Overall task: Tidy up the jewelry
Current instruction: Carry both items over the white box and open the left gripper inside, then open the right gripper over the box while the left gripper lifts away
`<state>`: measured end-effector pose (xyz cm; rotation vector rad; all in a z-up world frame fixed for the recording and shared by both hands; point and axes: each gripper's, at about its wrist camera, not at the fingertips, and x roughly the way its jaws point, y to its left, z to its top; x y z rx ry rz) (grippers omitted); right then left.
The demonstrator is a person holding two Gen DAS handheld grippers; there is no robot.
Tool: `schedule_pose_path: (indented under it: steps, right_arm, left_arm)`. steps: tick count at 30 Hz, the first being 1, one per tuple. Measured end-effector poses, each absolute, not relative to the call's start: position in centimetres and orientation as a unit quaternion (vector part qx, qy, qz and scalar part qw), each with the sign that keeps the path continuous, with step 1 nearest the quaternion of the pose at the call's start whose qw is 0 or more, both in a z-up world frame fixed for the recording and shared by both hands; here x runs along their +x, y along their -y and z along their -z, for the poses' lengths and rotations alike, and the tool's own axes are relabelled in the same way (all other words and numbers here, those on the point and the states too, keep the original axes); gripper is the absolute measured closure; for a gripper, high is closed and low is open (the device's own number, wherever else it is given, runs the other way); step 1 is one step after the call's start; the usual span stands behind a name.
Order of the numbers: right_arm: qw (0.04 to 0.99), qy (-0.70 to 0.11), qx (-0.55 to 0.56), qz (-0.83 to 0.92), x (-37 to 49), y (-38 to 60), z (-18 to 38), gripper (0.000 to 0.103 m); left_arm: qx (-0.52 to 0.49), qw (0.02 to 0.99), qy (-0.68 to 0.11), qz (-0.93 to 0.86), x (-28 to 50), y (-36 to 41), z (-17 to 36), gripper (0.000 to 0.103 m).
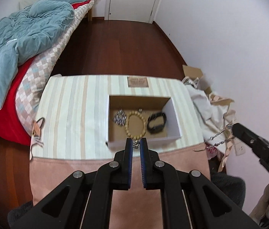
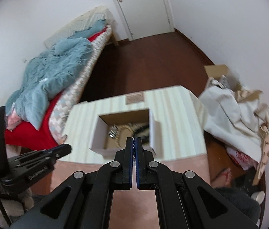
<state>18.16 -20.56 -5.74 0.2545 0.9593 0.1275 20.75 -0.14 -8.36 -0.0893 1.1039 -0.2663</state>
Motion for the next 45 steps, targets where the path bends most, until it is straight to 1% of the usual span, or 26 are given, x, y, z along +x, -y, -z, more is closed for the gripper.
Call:
schedule_pose_path:
  steps: [6, 11, 20, 23, 28, 29, 30, 32, 33, 34, 35, 38, 39, 40, 41, 43, 44, 45]
  right_arm:
    - [0.867, -0.477, 0.128, -0.072, 22.6, 19.0, 7.0, 0.101]
    - [0.846, -0.509, 0.144, -0.067, 25.4, 18.8, 10.0, 0.101]
    - [0.807, -0.572, 0.139, -0.041, 28.5, 19.2, 16.1, 0.101]
    - [0.802, -0.581, 0.138, -0.036, 29.2, 19.4, 16.9, 0.101]
    - [0.786, -0.599, 0.146, -0.043, 30.6, 19.7, 17.9, 0.097]
    - [0.786, -0.600, 0.145, -0.037, 30.7, 19.9, 17.9, 0.086]
    - [0.785, -0.601, 0.147, -0.034, 30.7, 20.0, 17.9, 0.064]
    - [0.788, -0.596, 0.152, -0.031, 30.5, 20.4, 17.5, 0.046]
    - [0.792, -0.591, 0.148, -0.029, 30.3, 20.5, 17.2, 0.046]
    - [0.797, -0.587, 0.143, -0.024, 30.1, 20.6, 16.9, 0.046]
    - [0.800, -0.583, 0.137, -0.020, 29.9, 20.6, 16.5, 0.046]
    - [0.811, -0.574, 0.108, 0.002, 29.1, 20.7, 15.7, 0.045]
    - [0.815, -0.572, 0.095, 0.011, 28.7, 20.8, 15.5, 0.042]
    - [0.818, -0.570, 0.078, 0.023, 28.3, 20.7, 15.3, 0.040]
    - [0.820, -0.568, 0.066, 0.029, 28.0, 20.7, 15.2, 0.036]
    - [0.823, -0.565, 0.044, 0.038, 27.4, 20.5, 15.2, 0.028]
    - [0.822, -0.567, 0.034, 0.040, 27.1, 20.3, 15.3, 0.019]
    - [0.822, -0.568, 0.028, 0.041, 26.8, 20.1, 15.5, 0.010]
  left_arm:
    - [-0.069, 0.816, -0.558, 0.134, 23.9, 0.0, 10.5, 0.098]
    - [-0.074, 0.799, -0.584, 0.125, 26.1, -0.5, 13.2, 0.098]
    - [-0.078, 0.765, -0.629, 0.116, 28.4, -0.8, 18.7, 0.098]
    - [-0.077, 0.755, -0.640, 0.124, 28.9, -0.3, 19.6, 0.098]
    - [-0.087, 0.750, -0.645, 0.119, 29.6, -0.2, 19.8, 0.094]
    - [-0.085, 0.751, -0.645, 0.114, 29.8, -0.3, 19.7, 0.090]
    - [-0.082, 0.752, -0.644, 0.110, 30.0, -0.3, 19.6, 0.086]
    - [-0.073, 0.764, -0.633, 0.104, 30.0, -0.5, 19.0, 0.059]
    - [-0.069, 0.768, -0.629, 0.099, 29.9, -0.6, 18.8, 0.052]
    - [-0.059, 0.776, -0.622, 0.089, 29.8, -0.7, 18.4, 0.039]
    - [-0.046, 0.786, -0.611, 0.079, 29.6, -0.7, 18.0, 0.032]
    - [-0.030, 0.799, -0.597, 0.064, 29.2, -0.9, 17.3, 0.031]
    - [-0.025, 0.802, -0.594, 0.059, 29.0, -0.9, 17.0, 0.030]
    - [-0.018, 0.807, -0.588, 0.054, 28.7, -0.8, 16.7, 0.025]
    - [-0.010, 0.813, -0.579, 0.050, 28.3, -0.7, 16.4, 0.016]
    - [0.007, 0.825, -0.564, 0.040, 27.7, -0.5, 15.9, 0.006]
    - [0.016, 0.829, -0.558, 0.033, 27.4, -0.4, 15.7, 0.004]
    - [0.021, 0.830, -0.556, 0.029, 27.2, -0.4, 15.7, 0.003]
